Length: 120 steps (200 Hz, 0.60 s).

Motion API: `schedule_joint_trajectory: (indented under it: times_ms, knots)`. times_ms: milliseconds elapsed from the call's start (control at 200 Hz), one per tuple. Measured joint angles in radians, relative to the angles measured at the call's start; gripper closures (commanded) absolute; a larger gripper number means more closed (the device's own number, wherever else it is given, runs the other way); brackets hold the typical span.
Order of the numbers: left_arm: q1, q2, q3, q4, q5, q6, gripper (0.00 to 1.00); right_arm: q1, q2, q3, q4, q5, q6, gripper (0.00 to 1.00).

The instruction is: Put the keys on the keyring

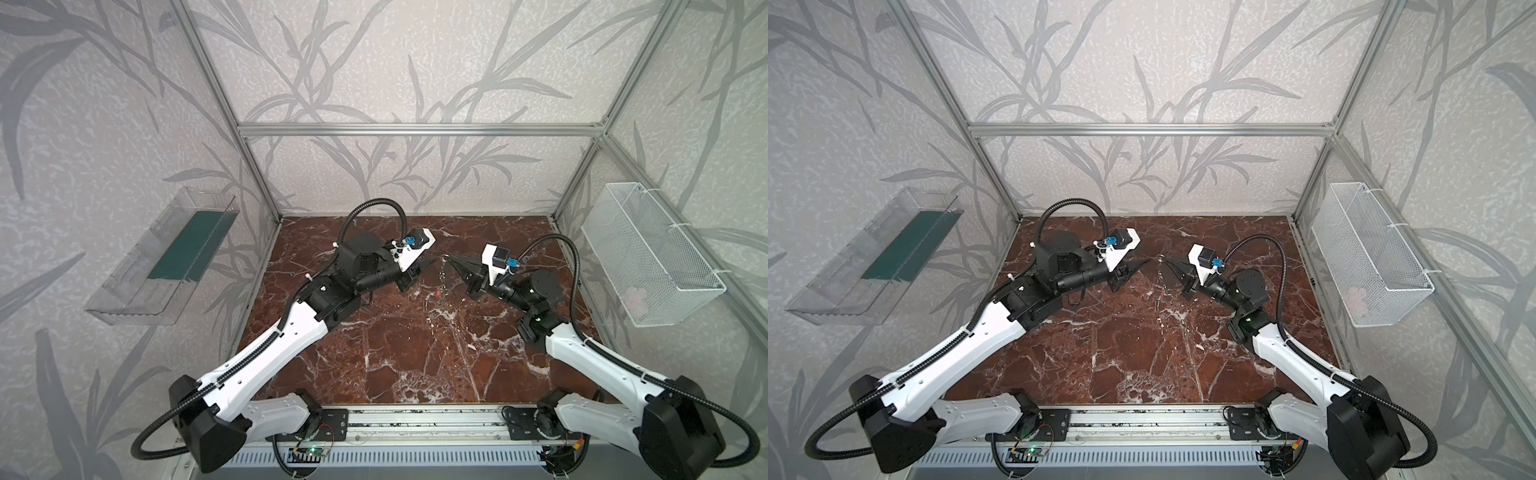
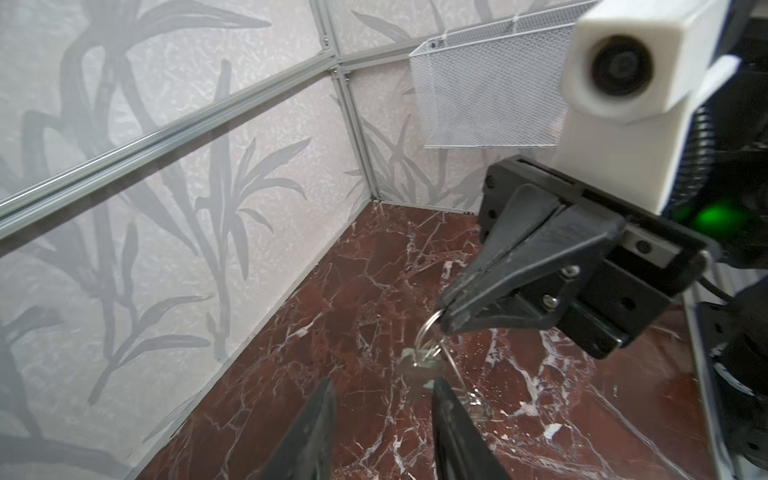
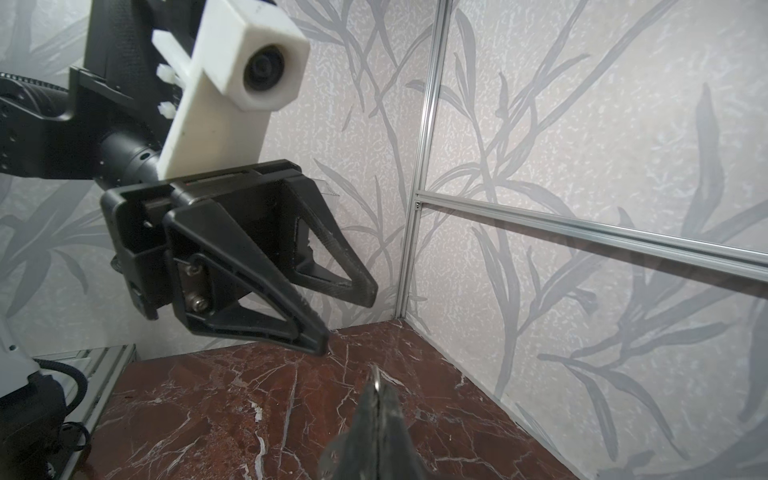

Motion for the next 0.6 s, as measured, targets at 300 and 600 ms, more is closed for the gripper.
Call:
schedule_joint_trajectory:
  times_ms: [300, 600]
  knots:
    - [0.006, 0.047, 0.025, -0.070, 0.144, 0.013, 0.67, -0.001, 0.001, 0.000, 0.018, -0.092, 0.001, 1.00]
    - [0.007, 0.050, 0.033, -0.092, 0.172, 0.047, 0.92, -0.002, 0.006, 0.000, 0.020, -0.137, 0.013, 1.00]
